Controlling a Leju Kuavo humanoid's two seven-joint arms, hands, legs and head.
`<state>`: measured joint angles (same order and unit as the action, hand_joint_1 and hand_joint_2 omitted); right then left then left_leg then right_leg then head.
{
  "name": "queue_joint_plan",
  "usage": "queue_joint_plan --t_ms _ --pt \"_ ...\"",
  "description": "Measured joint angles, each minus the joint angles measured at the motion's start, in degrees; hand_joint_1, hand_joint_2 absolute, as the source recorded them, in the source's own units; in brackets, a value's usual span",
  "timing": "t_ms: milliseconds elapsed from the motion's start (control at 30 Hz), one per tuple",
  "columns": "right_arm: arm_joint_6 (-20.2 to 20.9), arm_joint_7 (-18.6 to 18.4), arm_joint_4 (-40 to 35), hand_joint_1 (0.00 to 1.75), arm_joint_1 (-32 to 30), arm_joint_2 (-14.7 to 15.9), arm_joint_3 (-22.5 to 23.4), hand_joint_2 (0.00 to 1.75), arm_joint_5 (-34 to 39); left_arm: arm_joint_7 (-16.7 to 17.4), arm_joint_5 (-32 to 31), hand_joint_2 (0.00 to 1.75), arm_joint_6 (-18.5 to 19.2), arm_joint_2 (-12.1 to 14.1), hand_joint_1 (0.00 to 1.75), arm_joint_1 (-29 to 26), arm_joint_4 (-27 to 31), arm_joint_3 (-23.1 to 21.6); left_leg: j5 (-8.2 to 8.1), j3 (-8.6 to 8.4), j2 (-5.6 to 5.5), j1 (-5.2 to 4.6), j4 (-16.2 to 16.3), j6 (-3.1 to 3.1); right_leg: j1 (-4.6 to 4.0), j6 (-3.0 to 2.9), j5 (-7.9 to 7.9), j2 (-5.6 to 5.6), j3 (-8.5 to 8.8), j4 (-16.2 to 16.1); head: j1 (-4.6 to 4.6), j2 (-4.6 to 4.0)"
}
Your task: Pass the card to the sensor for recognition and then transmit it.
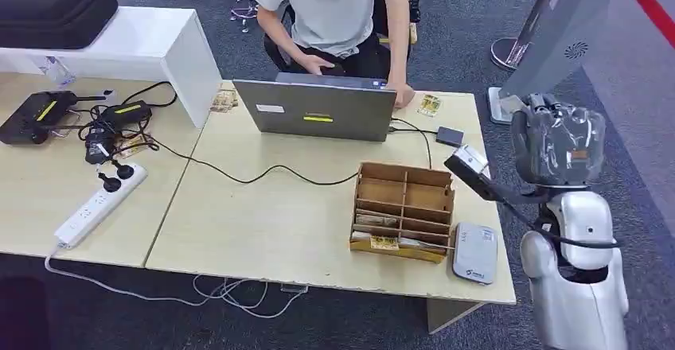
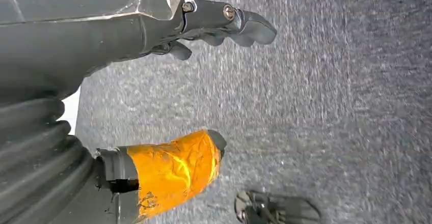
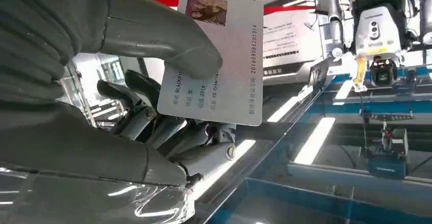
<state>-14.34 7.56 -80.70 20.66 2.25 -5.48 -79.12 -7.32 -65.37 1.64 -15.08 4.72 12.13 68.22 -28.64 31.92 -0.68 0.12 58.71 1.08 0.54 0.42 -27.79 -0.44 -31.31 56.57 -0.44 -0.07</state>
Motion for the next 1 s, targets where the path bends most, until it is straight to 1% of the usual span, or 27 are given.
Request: queue_joint_plan --t_ms 167,333,467,633,767,1000 --pt "-1.07 1.03 -4.69 1.75 -7.07 1.11 3.4 1.75 -0.04 0.09 0.41 1.75 0.13 -0.68 0.0 0.05 -0.11 0.74 -0.08 -0.01 0.02 -0.01 0.0 -0.01 0.0 0.01 -0.01 0.04 -0.01 -0.01 0.0 0.0" --pt "-1.6 2.34 -6.25 1.75 -13.14 1.01 5.68 1.75 -0.72 0.33 0.22 1.75 0.0 -1.27 0.0 0.06 -0.2 0.92 -0.08 0.0 0.02 -0.01 -0.01 -0.01 -0.02 0.0 -0.02 0.04 -0.01 -0.01 0.0 0.0" --pt "-1.75 2.95 -5.92 1.75 -16.86 0.0 6.42 1.75 -1.29 0.48 -0.24 1.75 -0.09 -1.62 0.0 0.1 -0.2 0.92 -0.08 0.0 0.03 0.0 -0.03 -0.01 -0.02 0.0 -0.02 0.05 -0.01 -0.01 0.0 0.0" --pt "-2.62 3.52 -2.42 1.75 -19.84 -2.67 6.49 1.75 -1.86 0.81 -1.05 1.75 -0.02 -1.86 0.0 0.11 -0.2 0.92 -0.08 0.0 0.03 0.01 -0.04 -0.01 -0.03 -0.03 -0.04 0.06 -0.01 0.0 -0.02 0.0" --pt "-3.52 3.82 1.12 1.75 -20.5 -4.13 6.62 1.75 -1.73 1.12 -1.25 1.75 0.09 -1.88 0.0 0.12 -0.22 0.92 -0.08 0.0 0.04 0.02 -0.04 -0.01 -0.02 -0.03 -0.04 0.06 -0.01 0.0 -0.02 0.0" --pt "-3.8 4.65 7.07 1.75 -20.74 -6.38 6.97 1.75 -1.88 1.12 -1.31 1.75 0.15 -1.9 0.0 0.15 -0.22 0.92 -0.08 0.0 0.04 0.03 -0.04 -0.01 -0.01 -0.03 -0.04 0.07 -0.01 0.0 -0.02 0.0"
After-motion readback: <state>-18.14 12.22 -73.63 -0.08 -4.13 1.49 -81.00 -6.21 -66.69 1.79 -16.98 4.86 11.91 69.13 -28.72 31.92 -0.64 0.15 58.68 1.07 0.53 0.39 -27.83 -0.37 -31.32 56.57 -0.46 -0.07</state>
